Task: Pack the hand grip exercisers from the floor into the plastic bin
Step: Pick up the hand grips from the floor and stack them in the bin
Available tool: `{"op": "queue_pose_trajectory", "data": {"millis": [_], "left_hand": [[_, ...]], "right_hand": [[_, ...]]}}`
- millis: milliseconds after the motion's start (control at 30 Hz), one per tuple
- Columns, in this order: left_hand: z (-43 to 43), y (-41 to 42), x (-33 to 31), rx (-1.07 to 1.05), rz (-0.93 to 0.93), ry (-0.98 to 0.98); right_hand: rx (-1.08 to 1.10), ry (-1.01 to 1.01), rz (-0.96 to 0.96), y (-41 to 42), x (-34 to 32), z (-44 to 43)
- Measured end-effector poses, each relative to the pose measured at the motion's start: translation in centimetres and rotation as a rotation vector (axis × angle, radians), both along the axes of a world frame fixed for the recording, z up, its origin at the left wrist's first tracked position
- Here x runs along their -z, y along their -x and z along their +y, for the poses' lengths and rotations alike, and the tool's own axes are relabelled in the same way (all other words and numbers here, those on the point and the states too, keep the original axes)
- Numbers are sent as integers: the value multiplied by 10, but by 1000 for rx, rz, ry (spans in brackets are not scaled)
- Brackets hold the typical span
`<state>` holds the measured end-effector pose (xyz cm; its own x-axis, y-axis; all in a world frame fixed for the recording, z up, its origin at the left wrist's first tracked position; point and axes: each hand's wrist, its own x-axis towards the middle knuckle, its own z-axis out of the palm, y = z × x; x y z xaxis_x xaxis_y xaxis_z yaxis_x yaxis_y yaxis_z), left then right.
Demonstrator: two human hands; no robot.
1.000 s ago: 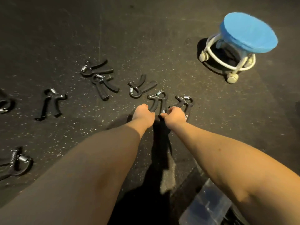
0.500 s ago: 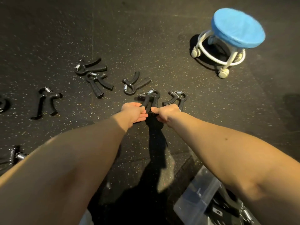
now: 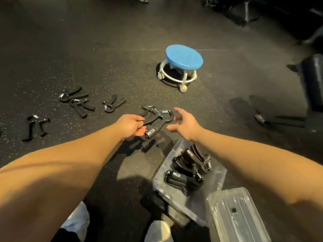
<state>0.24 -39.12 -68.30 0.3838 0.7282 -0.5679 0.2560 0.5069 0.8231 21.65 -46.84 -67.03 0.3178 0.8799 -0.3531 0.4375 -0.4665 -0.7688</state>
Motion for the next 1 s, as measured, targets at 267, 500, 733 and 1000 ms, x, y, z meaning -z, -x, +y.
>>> {"op": "queue_pose_trajectory", "data": {"millis": [267, 500, 733, 1000], "left_hand": [[-67, -40, -8, 401, 54, -118], [-104, -77, 9, 580, 130, -187], [-135, -99, 47, 525, 156, -147], [-122, -140, 88, 309, 176, -178]], "right_hand": [[-111, 25, -339, -46, -16, -116], [-204, 136, -486, -64, -4, -177], [-351, 267, -760, -72, 31, -205], [-202, 304, -856, -105, 62, -185]]}}
